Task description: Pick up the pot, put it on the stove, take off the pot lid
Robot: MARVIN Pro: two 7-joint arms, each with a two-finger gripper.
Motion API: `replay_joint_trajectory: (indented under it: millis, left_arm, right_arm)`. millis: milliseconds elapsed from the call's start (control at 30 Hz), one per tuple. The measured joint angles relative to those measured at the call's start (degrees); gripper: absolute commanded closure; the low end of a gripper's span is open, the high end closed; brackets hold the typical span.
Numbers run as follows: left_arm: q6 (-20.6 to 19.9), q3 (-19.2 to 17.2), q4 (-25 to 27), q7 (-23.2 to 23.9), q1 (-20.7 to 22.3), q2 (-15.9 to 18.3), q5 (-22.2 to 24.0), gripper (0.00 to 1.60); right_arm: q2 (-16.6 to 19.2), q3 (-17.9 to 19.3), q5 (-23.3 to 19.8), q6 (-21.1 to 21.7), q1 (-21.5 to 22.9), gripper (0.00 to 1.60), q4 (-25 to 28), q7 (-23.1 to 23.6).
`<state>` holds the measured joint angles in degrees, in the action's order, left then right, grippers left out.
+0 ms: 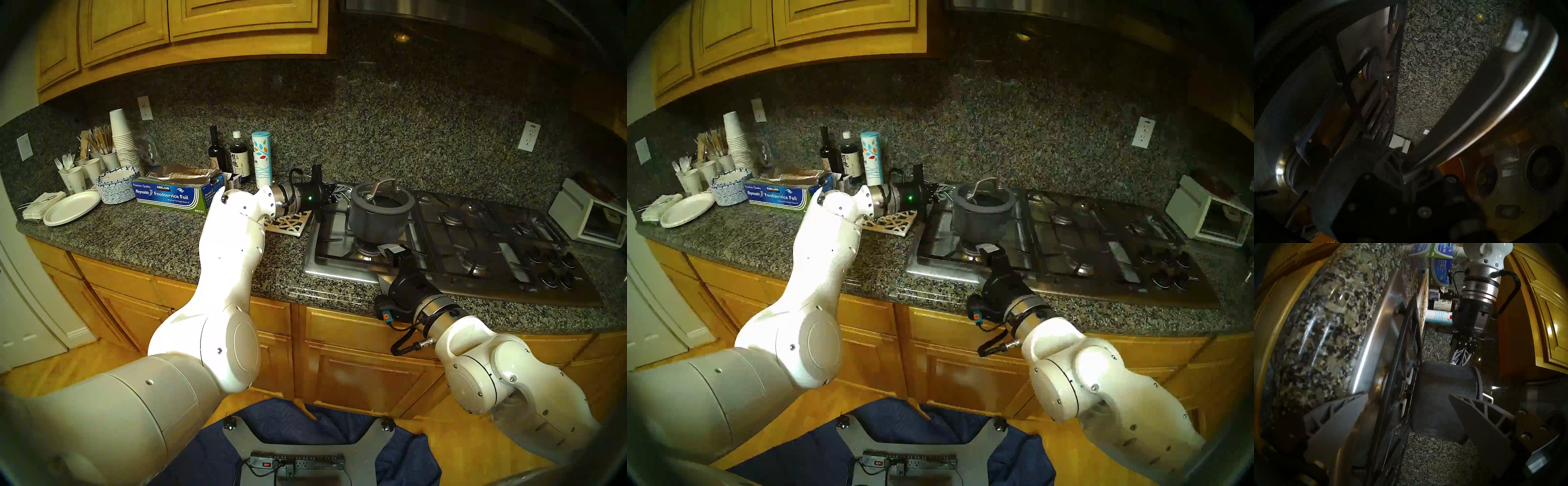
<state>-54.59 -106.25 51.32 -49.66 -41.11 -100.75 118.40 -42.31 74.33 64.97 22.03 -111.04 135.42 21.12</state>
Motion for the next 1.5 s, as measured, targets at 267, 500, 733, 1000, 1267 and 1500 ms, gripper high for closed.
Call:
replay_joint_trajectory:
  millis: [267,500,733,1000,1267,1500]
  left_arm:
    - [-0.1,0.0,-1.9,0.5,0.0,0.4,-1.7,1.60]
    - [-0.2,0.1,-2.8,1.7,0.1,0.4,-2.6,1.60]
    - [-0.2,0.7,-3.3,2.9,0.4,0.4,-3.5,1.60]
    - [-0.2,1.9,-3.3,4.2,0.7,0.5,-4.4,0.00]
    - [-0.3,3.2,-2.1,6.7,1.5,0.6,-4.3,0.00]
    - [-0.3,5.0,-1.5,8.4,1.3,1.7,-4.7,0.00]
  right_arm:
    - [0.0,0.0,0.0,0.0,0.0,0.00,0.0,0.0]
    - [0.0,0.0,0.0,0.0,0.0,0.00,0.0,0.0]
    - [0.0,0.0,0.0,0.0,0.0,0.00,0.0,0.0]
    - [0.0,0.0,0.0,0.0,0.0,0.00,0.0,0.0]
    - [0.0,0.0,0.0,0.0,0.0,0.00,0.0,0.0]
    - [0.0,0.0,0.0,0.0,0.0,0.00,0.0,-0.1]
